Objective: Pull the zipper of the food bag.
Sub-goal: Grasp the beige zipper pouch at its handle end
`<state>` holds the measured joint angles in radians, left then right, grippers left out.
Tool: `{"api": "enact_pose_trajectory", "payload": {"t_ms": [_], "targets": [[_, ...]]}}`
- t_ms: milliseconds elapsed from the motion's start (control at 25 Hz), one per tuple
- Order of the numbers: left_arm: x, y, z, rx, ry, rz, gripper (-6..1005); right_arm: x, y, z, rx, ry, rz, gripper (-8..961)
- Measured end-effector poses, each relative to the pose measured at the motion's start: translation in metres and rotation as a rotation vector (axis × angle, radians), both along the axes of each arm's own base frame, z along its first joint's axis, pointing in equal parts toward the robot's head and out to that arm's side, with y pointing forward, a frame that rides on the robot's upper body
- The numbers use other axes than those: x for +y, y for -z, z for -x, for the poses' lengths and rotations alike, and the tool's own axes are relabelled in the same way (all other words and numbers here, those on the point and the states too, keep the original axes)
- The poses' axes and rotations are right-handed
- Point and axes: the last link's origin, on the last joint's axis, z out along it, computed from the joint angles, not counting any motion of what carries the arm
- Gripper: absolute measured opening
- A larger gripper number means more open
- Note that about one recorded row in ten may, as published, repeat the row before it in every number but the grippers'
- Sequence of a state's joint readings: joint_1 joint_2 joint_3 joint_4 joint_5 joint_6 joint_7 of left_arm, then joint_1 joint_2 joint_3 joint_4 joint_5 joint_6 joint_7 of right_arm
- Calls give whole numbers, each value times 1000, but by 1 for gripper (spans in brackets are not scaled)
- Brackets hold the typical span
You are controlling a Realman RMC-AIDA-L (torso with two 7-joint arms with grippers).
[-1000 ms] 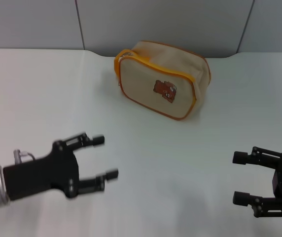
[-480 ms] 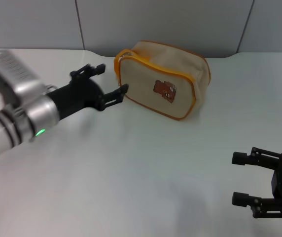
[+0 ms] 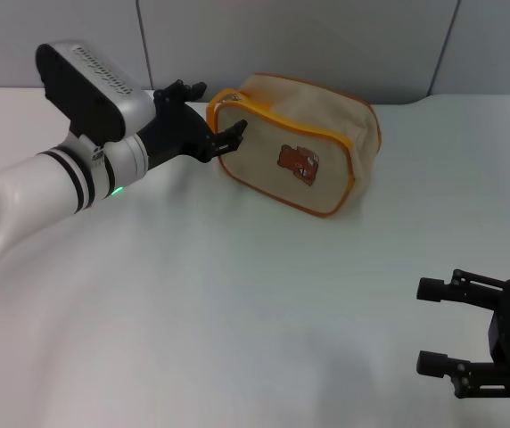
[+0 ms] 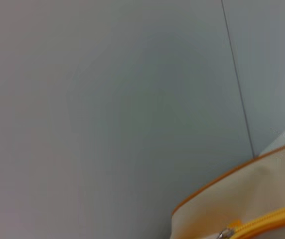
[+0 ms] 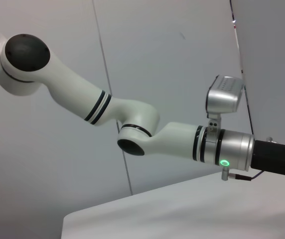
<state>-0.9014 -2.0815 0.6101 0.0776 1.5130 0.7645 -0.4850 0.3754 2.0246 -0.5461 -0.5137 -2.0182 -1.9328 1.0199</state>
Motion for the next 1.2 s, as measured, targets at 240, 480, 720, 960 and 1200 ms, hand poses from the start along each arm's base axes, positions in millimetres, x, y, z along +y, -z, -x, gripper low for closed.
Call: {"api": "enact_pose_trajectory", "payload": {"t_ms": [240, 480, 720, 960, 1200], "targets": [[-5, 13, -5, 96, 71, 53, 737, 0, 0, 0, -3, 0, 2, 833], [-32, 32, -6, 76, 152, 188, 727, -1, 1, -2, -11, 2, -6, 834], [-76, 33, 12, -108, 147, 326, 718, -4, 1, -5, -10, 12, -7, 833], [-82, 21, 30, -267, 17, 189, 708, -4, -1, -4, -7, 8, -10, 830], [-86, 40, 20, -272, -1, 181, 698, -2, 0, -3, -4, 5, -11, 831]]}}
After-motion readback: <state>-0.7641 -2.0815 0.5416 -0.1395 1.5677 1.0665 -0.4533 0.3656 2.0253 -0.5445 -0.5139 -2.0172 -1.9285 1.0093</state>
